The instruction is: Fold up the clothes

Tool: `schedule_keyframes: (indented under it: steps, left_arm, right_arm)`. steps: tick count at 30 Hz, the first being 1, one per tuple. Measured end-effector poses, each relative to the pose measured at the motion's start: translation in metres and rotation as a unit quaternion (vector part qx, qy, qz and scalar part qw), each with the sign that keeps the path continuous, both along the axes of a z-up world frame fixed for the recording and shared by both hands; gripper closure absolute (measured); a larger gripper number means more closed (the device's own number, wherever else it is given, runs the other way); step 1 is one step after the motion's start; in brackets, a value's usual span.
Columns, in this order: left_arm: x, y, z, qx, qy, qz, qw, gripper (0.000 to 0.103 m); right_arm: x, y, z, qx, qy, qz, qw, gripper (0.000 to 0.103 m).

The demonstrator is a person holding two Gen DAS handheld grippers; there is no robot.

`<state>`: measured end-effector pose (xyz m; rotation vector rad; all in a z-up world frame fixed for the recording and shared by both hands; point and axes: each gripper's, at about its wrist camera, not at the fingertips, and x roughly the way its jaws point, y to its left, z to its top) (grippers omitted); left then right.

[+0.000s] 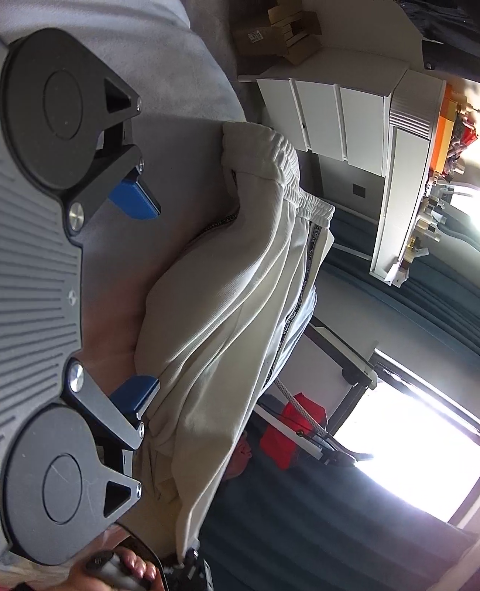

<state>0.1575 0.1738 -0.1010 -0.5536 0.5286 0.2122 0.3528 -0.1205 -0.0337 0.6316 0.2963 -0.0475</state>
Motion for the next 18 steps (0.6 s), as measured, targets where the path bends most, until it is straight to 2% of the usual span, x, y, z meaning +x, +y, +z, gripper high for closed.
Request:
schedule_keyframes:
  steps: [3,6,10,12,14,18]
  left_arm:
    - [-0.002,0.003,0.001,-0.006,-0.003,0.006,1.0,0.01]
    - [-0.008,0.004,0.006,-0.006,-0.009,0.01,0.9999,0.01]
    - [-0.017,0.005,0.015,-0.002,-0.02,0.012,0.9997,0.01]
    - [-0.022,0.004,0.02,0.001,-0.023,0.01,0.9997,0.01]
    - [-0.026,0.002,0.024,0.003,-0.024,0.006,0.9997,0.01]
    - [-0.035,-0.005,0.031,0.011,-0.022,-0.009,0.9997,0.01]
  right_arm:
    - [-0.027,0.008,0.05,-0.051,-0.059,0.033,0.996,0.096]
    - [-0.063,0.008,0.091,-0.095,-0.113,0.048,0.988,0.096]
    - [-0.122,-0.001,0.126,-0.113,-0.169,0.061,0.977,0.096]
    - [-0.151,-0.006,0.131,-0.127,-0.184,0.069,0.972,0.096]
    - [-0.179,-0.016,0.125,-0.128,-0.18,0.072,0.973,0.096]
    - [-0.226,-0.036,0.089,-0.094,-0.128,0.076,0.984,0.096]
